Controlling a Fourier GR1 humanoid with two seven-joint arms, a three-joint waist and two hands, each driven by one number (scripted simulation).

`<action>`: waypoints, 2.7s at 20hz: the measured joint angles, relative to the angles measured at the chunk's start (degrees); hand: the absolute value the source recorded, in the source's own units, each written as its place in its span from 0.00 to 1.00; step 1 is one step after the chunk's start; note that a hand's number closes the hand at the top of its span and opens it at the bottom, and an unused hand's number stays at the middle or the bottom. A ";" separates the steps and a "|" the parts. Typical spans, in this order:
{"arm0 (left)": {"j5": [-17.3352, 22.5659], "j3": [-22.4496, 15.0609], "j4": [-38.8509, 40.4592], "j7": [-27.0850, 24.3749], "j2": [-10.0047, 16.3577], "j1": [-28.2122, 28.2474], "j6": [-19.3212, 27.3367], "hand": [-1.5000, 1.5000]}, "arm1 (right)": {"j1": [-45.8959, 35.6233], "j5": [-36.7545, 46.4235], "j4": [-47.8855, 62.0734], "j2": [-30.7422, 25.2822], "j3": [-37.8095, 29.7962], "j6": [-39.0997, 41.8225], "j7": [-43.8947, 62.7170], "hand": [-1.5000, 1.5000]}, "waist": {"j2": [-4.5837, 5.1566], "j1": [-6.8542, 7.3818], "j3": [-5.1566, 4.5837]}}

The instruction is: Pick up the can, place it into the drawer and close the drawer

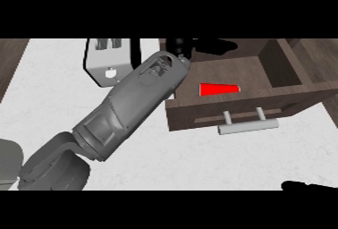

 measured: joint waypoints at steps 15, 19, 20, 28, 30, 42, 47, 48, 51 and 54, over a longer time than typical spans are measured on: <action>3.32 0.80 -0.94 -1.21 0.01 -3.04 2.02 0.00 | -2.50 29.62 4.82 -5.62 10.88 -4.03 -4.69 0.00 | -0.87 4.15 -0.04; 3.14 1.25 -1.88 0.42 0.31 -3.70 1.52 0.00 | -4.79 38.82 11.13 -5.51 14.85 -7.21 -5.23 0.00 | -1.19 5.74 -0.04; 3.00 1.29 -2.06 0.93 0.26 -3.94 1.70 0.00 | -6.19 40.38 13.52 -5.64 15.13 -7.64 -5.17 0.00 | -1.22 6.03 -0.05; 0.27 1.31 -6.52 4.50 3.56 -1.60 1.60 0.00 | -11.41 51.47 30.57 -1.72 18.06 -18.13 -5.96 0.00 | -1.71 7.69 -0.05; -0.56 1.17 -8.67 6.36 5.59 -0.98 1.13 0.00 | -13.60 51.87 34.30 -1.13 17.14 -19.98 -6.47 0.00 | -1.80 7.86 -0.05; -3.89 -1.03 -25.08 15.06 15.68 6.74 0.95 0.00 | -25.84 58.34 56.03 -0.83 11.97 -33.25 -9.70 0.00 | -2.97 9.78 -1.38; -4.32 -1.06 -30.66 16.77 19.92 10.69 -0.17 0.00 | -31.05 60.75 64.47 -1.07 9.78 -38.27 -9.95 0.00 | -2.88 10.44 -1.40; -4.26 -0.82 -31.52 17.13 21.03 11.23 -0.70 0.00 | -32.29 60.95 66.40 -1.23 9.20 -39.44 -10.28 0.00 | -2.78 10.62 -1.39; -4.49 -0.48 -34.01 18.49 22.80 12.43 -1.00 0.00 | -36.36 61.36 72.17 -0.96 7.38 -43.13 -10.43 0.00 | -2.49 10.56 -1.20; -5.11 -0.88 -37.00 19.87 24.50 14.56 -0.86 0.00 | -40.62 61.71 77.93 -1.06 5.63 -45.43 -10.06 0.00 | -2.24 10.60 -0.92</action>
